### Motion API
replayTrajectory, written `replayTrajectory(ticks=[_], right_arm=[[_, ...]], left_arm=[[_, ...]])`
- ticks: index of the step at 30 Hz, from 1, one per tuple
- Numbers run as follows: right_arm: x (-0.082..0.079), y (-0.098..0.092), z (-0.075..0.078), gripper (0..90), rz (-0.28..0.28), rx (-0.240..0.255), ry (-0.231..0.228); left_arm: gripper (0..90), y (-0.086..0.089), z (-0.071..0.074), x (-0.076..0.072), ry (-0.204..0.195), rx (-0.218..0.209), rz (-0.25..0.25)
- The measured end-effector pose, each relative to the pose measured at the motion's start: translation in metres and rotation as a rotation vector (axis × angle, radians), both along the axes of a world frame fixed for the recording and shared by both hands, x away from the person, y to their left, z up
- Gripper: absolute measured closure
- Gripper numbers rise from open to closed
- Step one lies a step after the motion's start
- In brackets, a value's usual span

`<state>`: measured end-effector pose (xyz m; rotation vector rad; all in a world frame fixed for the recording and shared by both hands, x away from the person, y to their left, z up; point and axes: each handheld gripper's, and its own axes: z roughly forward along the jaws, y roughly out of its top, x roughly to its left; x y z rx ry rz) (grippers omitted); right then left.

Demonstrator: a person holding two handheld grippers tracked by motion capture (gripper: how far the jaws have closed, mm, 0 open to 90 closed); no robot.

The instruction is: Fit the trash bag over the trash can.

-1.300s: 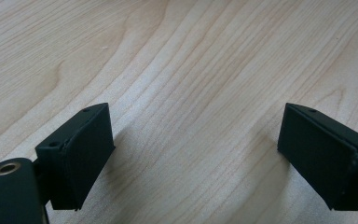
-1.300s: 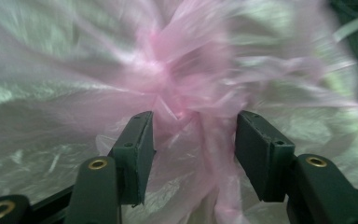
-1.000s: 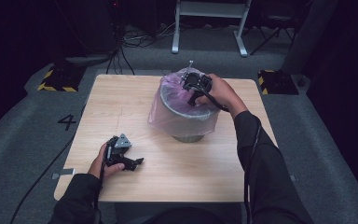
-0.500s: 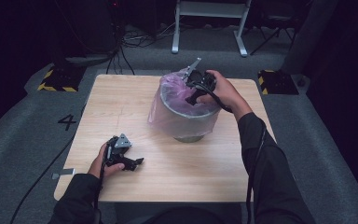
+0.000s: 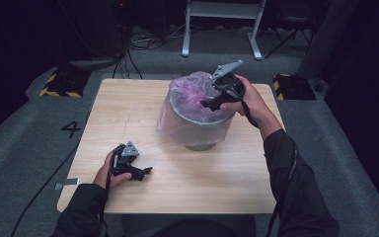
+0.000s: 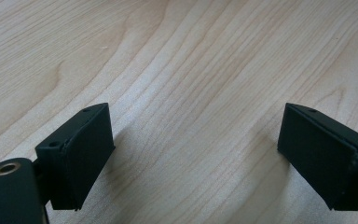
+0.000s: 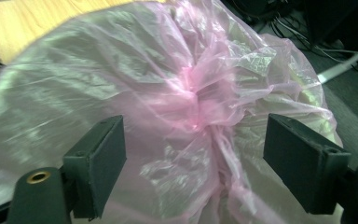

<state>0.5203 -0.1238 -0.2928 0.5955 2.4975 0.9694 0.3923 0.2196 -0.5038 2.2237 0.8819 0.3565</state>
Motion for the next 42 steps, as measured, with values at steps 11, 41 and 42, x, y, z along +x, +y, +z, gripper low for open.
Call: replayTrajectory(ticks=[11, 41, 42], right_arm=[[-0.035, -0.027, 0.009, 18.9, 0.043, 0.070, -0.060], [-0.087, -0.101, -0.034, 16.9, 0.005, 0.092, -0.092], [-0.088, -0.102, -0.038, 16.8, 0.001, 0.079, -0.091]], left_arm=[[10.4, 0.000, 0.000, 0.000, 0.000, 0.000, 0.000], [10.4, 0.000, 0.000, 0.000, 0.000, -0.001, 0.000], [10.4, 0.000, 0.000, 0.000, 0.000, 0.000, 0.000]])
